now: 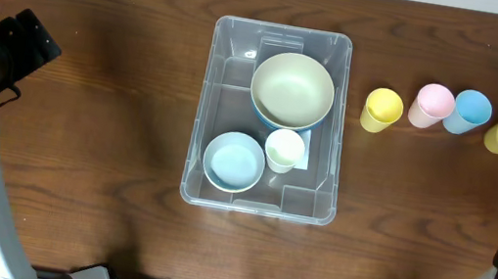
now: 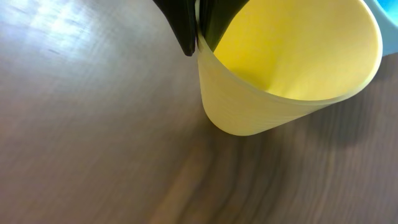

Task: Pack container
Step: 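Carry the yellow cup into the bin and drop it into the white cup, then move the right gripper to the light blue cup, then grasp the light blue cup and lower it into the yellow cup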

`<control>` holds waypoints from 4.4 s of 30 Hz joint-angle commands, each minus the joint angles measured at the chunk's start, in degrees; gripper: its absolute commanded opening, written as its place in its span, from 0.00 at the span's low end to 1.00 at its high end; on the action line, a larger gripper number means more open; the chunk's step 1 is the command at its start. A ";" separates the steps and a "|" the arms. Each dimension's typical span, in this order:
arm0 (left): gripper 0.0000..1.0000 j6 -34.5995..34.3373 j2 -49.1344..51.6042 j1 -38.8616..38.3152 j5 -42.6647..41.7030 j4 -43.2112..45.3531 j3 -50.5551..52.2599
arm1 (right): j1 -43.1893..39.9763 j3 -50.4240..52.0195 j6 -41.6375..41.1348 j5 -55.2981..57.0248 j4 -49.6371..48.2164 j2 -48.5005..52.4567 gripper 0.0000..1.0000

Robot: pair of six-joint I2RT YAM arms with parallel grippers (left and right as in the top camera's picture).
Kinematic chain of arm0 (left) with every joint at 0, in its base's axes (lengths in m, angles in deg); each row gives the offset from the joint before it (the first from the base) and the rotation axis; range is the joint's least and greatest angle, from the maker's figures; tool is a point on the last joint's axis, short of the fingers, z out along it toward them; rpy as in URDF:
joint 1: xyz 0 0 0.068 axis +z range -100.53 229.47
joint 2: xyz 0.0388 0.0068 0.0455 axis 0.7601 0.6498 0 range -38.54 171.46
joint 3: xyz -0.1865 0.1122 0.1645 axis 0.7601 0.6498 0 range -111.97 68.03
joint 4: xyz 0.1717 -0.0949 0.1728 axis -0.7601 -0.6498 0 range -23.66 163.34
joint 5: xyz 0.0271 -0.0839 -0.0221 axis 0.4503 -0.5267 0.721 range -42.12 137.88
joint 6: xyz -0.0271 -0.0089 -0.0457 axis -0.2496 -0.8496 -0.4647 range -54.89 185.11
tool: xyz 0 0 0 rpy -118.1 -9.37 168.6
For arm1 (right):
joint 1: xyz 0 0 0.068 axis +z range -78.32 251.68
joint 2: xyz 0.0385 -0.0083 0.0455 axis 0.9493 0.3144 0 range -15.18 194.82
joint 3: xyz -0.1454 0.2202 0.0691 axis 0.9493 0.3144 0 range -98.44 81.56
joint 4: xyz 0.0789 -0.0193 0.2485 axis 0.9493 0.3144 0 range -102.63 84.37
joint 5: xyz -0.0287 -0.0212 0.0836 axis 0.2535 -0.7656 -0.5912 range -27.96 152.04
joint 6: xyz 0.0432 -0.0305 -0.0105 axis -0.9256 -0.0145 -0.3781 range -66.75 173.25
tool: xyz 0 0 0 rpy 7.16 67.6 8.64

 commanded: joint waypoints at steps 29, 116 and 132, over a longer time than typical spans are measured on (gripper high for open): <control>0.98 -0.11 0.31 0.28 0.48 -0.15 0.44 | 60.50 -0.17 11.69 -3.98 16.24 -20.50 0.01; 0.98 -0.11 0.31 0.28 0.48 -0.15 0.44 | 13.99 -4.35 8.44 10.12 5.92 -18.23 0.01; 0.98 -0.11 0.31 0.28 0.48 -0.15 0.44 | 54.01 -4.35 14.29 -4.92 17.00 -29.44 0.01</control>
